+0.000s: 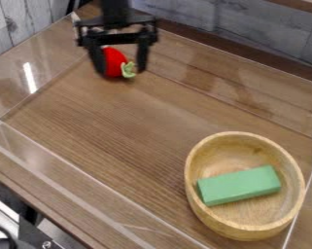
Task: Move the red fruit to the right
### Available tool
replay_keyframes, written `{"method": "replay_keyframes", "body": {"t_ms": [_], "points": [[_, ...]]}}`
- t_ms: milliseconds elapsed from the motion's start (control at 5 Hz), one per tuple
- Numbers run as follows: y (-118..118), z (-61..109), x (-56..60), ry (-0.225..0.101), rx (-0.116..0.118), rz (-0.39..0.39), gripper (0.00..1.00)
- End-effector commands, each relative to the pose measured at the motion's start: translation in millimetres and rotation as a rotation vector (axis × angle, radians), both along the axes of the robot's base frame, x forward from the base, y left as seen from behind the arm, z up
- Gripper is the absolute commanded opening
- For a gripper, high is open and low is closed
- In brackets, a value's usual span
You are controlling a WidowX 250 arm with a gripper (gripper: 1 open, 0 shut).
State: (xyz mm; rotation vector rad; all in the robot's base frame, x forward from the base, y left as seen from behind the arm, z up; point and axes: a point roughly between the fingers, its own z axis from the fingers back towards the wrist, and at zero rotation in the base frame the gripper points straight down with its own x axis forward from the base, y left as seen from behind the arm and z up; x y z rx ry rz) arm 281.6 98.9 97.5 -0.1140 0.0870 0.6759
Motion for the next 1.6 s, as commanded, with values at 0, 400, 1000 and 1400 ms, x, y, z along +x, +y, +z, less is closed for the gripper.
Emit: {"method": "replay_keyframes", "body": {"t_ms": [0,400,1000,1400], "points": [[29.4,11.2,20.5,-0.083,-0.012,0.214,1.00],[58.0,-1.2,40.1,-0.130,-0.049,0.526,1.00],[78.8,-12.3,52.7,-0.142,-0.057,0.646,1.00],[71.2,-16.2,65.9,-0.154,-0.063,0.669,1.00]]}}
